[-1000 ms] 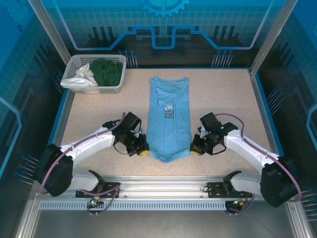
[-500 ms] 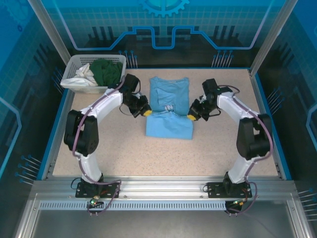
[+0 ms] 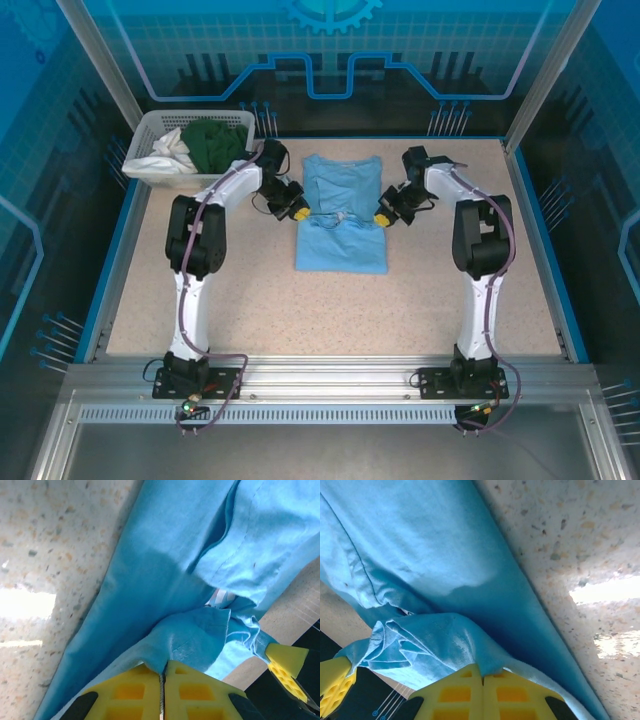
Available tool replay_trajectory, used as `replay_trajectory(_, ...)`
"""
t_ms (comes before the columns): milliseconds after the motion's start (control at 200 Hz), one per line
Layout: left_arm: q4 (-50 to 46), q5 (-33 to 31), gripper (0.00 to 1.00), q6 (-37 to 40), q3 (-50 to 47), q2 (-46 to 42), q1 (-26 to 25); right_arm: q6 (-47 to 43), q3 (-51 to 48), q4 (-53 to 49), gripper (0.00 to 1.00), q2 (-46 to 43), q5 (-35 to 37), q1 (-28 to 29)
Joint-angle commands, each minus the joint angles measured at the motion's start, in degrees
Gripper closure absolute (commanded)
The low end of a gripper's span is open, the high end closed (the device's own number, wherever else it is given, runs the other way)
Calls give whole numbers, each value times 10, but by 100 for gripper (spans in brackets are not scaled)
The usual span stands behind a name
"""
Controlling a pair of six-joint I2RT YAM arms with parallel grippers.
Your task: Fold and stack the t-shirts
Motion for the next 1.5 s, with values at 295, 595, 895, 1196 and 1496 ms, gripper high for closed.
replay_trajectory(295,36,-30,42,-40,2,-5,30,94,11,25,59,28,-73,-46)
replay_trajectory(595,44,-88,48,-23,-81,-152,-2,76,-114,89,44,-140,-48,-51)
replay_trajectory(895,144,-22,75,-32,-209,-168,-147,81,-337,224,94,-233,-50,50)
replay_trajectory(1196,150,-98,77,38,-286,-125,-157,25,-346,222,100,-124,-19,76)
replay_trajectory(1496,177,-99,76,33,-525,-249,-174,-18,-464,213,100,-211,38,158)
